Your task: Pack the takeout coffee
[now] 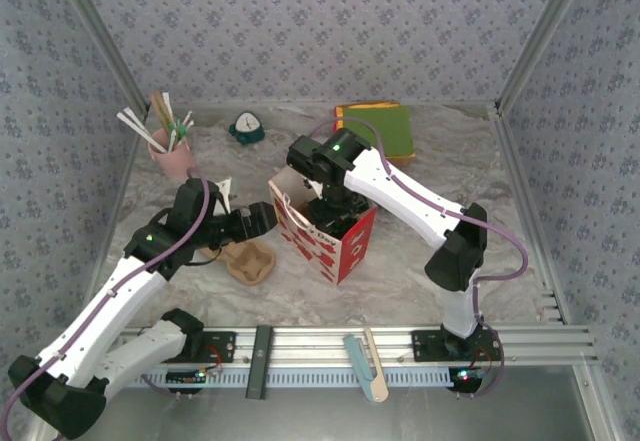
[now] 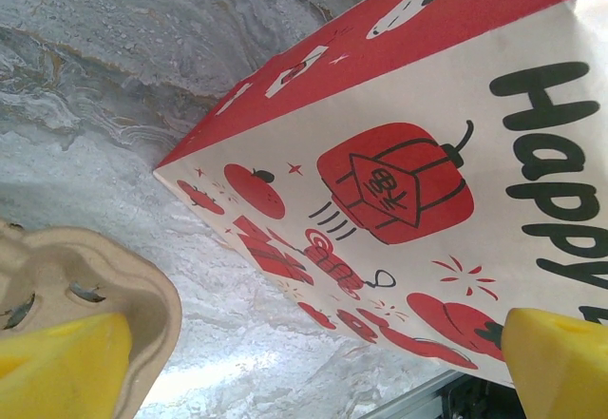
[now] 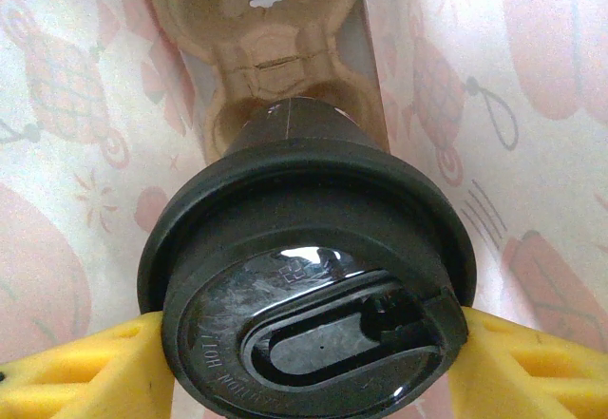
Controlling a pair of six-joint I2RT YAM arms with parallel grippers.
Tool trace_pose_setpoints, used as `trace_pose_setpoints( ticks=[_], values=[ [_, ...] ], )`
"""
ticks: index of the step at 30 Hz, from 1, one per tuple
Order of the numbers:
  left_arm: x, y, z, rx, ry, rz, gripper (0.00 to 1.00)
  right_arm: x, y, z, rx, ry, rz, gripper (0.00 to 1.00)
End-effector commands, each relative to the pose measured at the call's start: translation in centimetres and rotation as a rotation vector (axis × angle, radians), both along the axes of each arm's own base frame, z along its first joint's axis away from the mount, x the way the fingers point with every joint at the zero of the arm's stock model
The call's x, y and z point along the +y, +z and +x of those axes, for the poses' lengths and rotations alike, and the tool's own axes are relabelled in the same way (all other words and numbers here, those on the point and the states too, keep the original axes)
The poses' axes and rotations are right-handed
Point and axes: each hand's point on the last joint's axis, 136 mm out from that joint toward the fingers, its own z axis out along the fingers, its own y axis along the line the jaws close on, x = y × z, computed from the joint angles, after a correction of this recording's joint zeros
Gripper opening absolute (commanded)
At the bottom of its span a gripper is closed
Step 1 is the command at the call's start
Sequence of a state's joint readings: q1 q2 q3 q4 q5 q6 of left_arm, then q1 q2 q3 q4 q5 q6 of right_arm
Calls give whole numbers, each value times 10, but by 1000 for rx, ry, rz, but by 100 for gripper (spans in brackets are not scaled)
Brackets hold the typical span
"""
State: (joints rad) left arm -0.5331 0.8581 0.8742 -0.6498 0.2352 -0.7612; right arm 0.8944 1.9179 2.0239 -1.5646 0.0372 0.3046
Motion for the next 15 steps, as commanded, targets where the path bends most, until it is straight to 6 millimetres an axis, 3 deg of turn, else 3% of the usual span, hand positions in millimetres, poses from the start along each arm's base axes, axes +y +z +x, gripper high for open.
trace_pose_setpoints(
  ticks=[1, 15],
  values=[
    [0, 6, 0, -26, 6, -11, 100, -5, -3, -5, 32, 9, -22, 68],
    [3, 4, -2, -31, 2, 2, 100, -7, -11, -7, 59, 0, -32, 68]
  ],
)
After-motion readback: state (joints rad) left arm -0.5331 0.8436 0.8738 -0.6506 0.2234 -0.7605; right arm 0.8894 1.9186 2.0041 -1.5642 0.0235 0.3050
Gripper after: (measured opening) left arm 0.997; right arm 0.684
